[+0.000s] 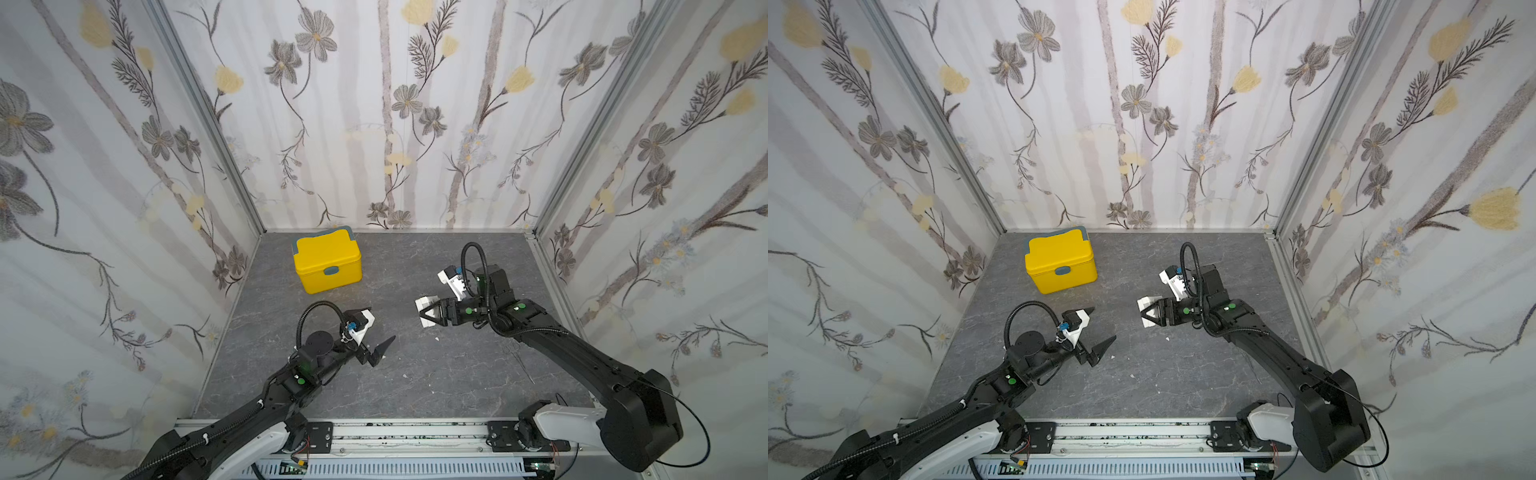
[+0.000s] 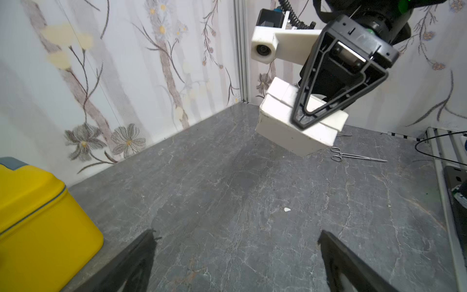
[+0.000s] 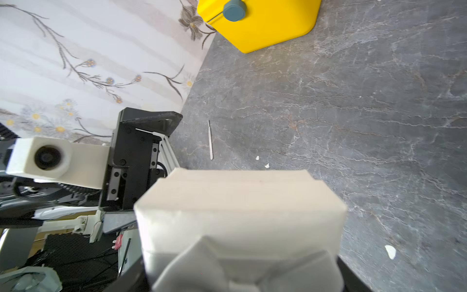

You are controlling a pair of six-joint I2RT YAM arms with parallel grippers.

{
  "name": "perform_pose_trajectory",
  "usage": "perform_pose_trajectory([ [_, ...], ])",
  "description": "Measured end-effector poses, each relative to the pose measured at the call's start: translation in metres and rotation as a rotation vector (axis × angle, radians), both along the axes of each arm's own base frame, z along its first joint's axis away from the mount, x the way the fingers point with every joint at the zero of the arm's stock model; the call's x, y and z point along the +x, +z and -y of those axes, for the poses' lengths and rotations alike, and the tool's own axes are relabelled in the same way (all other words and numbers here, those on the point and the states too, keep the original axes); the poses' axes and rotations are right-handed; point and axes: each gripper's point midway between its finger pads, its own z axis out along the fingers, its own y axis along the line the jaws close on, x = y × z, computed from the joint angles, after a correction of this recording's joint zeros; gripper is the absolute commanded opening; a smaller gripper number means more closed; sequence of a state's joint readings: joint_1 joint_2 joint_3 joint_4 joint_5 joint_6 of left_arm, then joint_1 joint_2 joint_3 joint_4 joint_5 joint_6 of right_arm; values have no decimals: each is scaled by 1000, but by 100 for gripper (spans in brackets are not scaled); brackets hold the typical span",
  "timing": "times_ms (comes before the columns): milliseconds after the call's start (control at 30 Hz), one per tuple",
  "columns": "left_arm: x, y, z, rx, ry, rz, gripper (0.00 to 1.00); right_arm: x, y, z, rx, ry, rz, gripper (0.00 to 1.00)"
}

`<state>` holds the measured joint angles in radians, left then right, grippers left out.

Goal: Take the rings out of the lift-off lid box
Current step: Pick up the jewelry box from the center of the board.

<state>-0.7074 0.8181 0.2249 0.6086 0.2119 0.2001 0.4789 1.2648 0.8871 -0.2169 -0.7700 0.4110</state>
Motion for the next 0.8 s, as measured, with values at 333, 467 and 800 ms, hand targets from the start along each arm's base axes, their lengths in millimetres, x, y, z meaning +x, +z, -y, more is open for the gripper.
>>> perform_pose_trajectory([
  [333, -13, -8, 30, 91, -119, 133, 100, -5, 8, -9, 73, 72, -50, 75],
  [467, -14, -6, 37, 91, -134, 174, 100, -6, 10, -11, 85, 80, -55, 75],
  [800, -1, -8, 52, 58, -132, 207, 100, -9, 3, -16, 99, 96, -79, 75],
])
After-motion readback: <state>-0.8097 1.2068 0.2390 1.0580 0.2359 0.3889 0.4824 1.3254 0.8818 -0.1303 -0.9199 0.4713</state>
